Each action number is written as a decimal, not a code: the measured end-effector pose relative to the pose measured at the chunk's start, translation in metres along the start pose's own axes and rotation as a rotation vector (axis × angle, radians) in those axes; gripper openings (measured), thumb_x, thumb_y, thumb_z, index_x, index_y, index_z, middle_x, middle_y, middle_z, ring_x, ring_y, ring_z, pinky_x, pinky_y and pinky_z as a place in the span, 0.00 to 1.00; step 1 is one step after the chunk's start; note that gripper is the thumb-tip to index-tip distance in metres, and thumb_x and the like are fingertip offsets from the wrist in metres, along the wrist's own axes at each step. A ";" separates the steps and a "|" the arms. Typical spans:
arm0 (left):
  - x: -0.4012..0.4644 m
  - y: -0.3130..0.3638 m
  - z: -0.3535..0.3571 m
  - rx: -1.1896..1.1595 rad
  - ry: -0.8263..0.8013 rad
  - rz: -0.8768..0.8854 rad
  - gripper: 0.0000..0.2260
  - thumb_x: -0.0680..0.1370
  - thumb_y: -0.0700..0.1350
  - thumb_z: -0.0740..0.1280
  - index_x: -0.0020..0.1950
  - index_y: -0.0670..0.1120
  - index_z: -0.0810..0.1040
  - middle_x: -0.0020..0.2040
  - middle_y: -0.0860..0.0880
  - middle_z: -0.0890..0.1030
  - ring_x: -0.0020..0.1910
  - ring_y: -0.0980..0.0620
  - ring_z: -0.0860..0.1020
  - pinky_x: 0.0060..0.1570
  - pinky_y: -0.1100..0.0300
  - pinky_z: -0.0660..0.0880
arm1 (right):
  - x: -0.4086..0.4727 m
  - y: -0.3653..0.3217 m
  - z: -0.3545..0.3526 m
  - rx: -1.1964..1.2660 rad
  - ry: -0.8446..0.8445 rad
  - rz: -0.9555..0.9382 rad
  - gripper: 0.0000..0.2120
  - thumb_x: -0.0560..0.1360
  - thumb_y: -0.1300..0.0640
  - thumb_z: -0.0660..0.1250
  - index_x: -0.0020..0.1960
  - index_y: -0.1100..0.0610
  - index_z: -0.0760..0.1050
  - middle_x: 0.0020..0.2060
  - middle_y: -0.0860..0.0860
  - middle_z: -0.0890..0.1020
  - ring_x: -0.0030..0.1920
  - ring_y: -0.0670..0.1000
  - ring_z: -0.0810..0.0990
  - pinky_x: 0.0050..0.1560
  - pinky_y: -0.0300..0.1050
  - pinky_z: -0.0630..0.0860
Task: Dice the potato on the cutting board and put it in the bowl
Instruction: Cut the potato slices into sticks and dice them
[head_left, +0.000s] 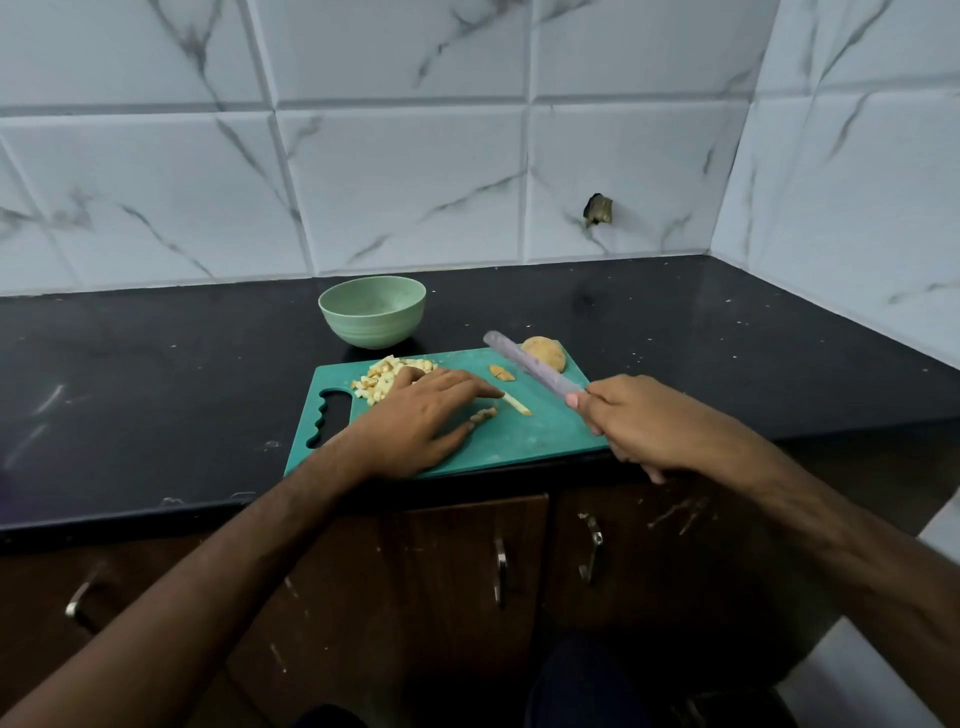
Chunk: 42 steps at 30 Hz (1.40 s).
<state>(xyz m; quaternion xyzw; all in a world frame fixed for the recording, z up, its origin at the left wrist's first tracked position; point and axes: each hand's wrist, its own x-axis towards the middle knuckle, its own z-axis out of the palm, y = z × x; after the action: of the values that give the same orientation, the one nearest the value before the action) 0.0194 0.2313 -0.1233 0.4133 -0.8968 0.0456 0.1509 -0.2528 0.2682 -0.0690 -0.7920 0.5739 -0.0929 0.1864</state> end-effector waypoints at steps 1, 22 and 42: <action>0.003 0.000 0.000 0.007 -0.030 0.035 0.20 0.82 0.53 0.55 0.74 0.55 0.69 0.72 0.57 0.72 0.71 0.59 0.67 0.63 0.52 0.63 | 0.006 0.005 0.000 0.082 0.004 0.004 0.21 0.86 0.44 0.51 0.43 0.56 0.71 0.28 0.51 0.77 0.20 0.48 0.73 0.26 0.40 0.71; 0.020 -0.031 -0.001 0.338 0.298 0.010 0.10 0.76 0.47 0.73 0.57 0.52 0.84 0.53 0.52 0.81 0.54 0.47 0.77 0.54 0.47 0.67 | 0.084 0.049 0.028 0.755 0.426 -0.187 0.21 0.86 0.47 0.56 0.41 0.60 0.69 0.24 0.50 0.67 0.22 0.48 0.64 0.21 0.40 0.65; 0.014 -0.004 0.007 -0.093 0.171 -0.072 0.04 0.78 0.51 0.69 0.48 0.54 0.76 0.45 0.58 0.78 0.46 0.60 0.76 0.52 0.48 0.70 | 0.083 0.048 0.028 0.682 0.406 -0.164 0.21 0.86 0.46 0.57 0.41 0.60 0.70 0.25 0.50 0.68 0.24 0.48 0.66 0.24 0.42 0.67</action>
<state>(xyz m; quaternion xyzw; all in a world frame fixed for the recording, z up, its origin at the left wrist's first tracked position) 0.0124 0.2169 -0.1257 0.4322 -0.8665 0.0336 0.2474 -0.2577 0.1819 -0.1199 -0.6936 0.4701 -0.4470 0.3130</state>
